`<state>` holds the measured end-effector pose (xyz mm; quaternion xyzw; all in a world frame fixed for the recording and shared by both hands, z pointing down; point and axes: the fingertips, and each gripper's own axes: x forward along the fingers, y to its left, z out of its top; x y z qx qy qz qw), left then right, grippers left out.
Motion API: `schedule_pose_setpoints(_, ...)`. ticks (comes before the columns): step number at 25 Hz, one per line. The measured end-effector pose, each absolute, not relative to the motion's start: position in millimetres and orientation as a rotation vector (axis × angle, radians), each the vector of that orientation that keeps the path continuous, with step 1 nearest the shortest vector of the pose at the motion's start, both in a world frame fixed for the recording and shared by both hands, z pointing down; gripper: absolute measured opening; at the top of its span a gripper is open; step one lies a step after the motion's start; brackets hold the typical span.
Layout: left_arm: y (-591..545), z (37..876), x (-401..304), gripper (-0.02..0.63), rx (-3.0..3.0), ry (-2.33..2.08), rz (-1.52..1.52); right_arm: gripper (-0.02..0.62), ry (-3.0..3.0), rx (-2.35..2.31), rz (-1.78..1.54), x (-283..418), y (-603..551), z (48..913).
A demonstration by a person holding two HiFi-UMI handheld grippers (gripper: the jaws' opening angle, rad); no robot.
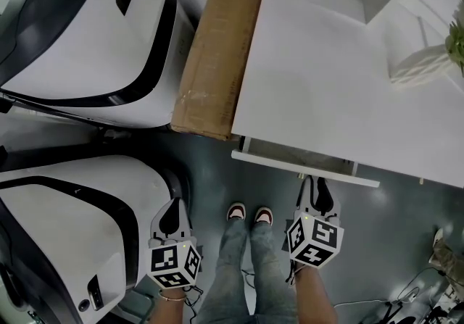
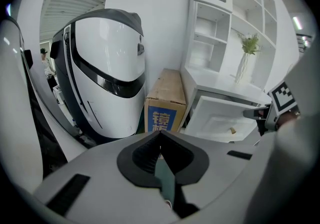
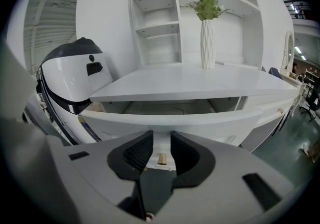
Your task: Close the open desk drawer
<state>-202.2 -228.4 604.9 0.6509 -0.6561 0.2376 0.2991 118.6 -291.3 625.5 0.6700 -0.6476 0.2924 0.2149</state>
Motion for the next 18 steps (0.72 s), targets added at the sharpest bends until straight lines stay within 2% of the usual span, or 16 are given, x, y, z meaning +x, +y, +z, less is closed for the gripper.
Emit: schedule_pose_setpoints(18, -221, 597, -218, 0.018, 1.656, -1.811, 0.604, 0.117, -1.796, 1.868, 0.757, 126, -329, 626)
